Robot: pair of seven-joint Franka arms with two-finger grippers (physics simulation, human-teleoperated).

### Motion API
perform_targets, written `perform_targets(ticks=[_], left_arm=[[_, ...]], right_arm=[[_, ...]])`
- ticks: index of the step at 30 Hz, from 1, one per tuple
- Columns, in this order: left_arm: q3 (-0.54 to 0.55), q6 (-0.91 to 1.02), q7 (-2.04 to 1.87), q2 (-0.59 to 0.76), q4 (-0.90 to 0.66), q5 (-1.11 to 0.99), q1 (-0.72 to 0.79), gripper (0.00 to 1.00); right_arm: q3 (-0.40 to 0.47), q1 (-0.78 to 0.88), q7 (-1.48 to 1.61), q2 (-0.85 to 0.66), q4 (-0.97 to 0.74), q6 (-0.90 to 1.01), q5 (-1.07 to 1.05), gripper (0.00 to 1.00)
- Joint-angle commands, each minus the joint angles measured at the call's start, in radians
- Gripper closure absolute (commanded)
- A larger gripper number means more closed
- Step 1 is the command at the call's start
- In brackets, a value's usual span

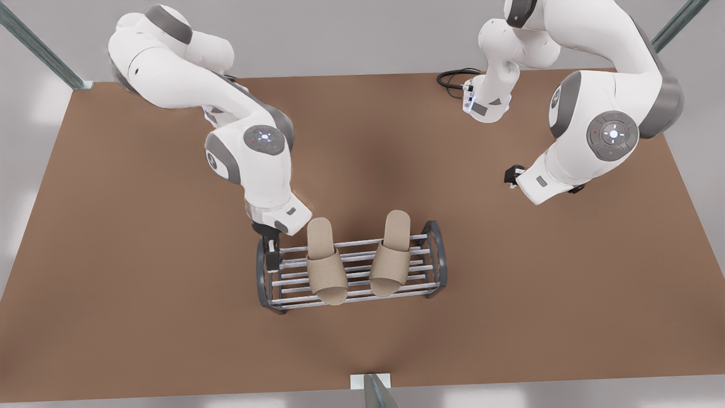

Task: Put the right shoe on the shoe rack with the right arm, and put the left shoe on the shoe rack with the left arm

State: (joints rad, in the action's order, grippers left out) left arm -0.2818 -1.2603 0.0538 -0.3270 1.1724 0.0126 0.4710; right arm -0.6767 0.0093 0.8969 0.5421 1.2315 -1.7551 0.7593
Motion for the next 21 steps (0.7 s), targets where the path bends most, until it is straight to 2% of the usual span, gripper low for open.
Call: perform_targets(ticks=[1, 2, 3, 4, 6, 9, 11, 21], left_arm=[[0.0, -0.001, 0.018, 0.002, 0.0, 0.0, 0.0, 0.0], [0.0, -0.001, 0.018, 0.002, 0.0, 0.0, 0.0, 0.0], [0.0, -0.001, 0.018, 0.0, 0.0, 0.0, 0.0, 0.0], [0.0, -0.001, 0.018, 0.002, 0.0, 0.0, 0.0, 0.0], [0.0, 0.001, 0.018, 0.002, 0.0, 0.0, 0.0, 0.0], [0.0, 0.001, 0.018, 0.002, 0.0, 0.0, 0.0, 0.0], [0.0, 0.001, 0.018, 0.002, 0.0, 0.0, 0.0, 0.0], [0.0, 0.002, 0.018, 0.003, 0.0, 0.0, 0.0, 0.0]], right_arm=[[0.38, 0.136, -0.725, -0.142, 0.035, 0.141, -0.466, 0.0], [0.532, 0.135, -0.722, -0.252, 0.141, 0.151, -0.544, 0.0], [0.638, 0.135, -0.722, -0.315, 0.187, 0.173, -0.662, 0.0], [0.666, 0.132, -0.724, -0.379, 0.265, 0.2, -0.683, 0.0], [0.668, 0.07, -0.724, -0.379, 0.192, 0.336, -0.765, 0.0], [0.668, -0.008, -0.687, -0.298, 0.175, 0.33, -0.733, 0.0], [0.661, 0.021, -0.845, -0.298, 0.171, 0.332, -0.701, 0.0], [0.663, 0.047, -0.856, -0.298, 0.14, 0.332, -0.693, 0.0]])
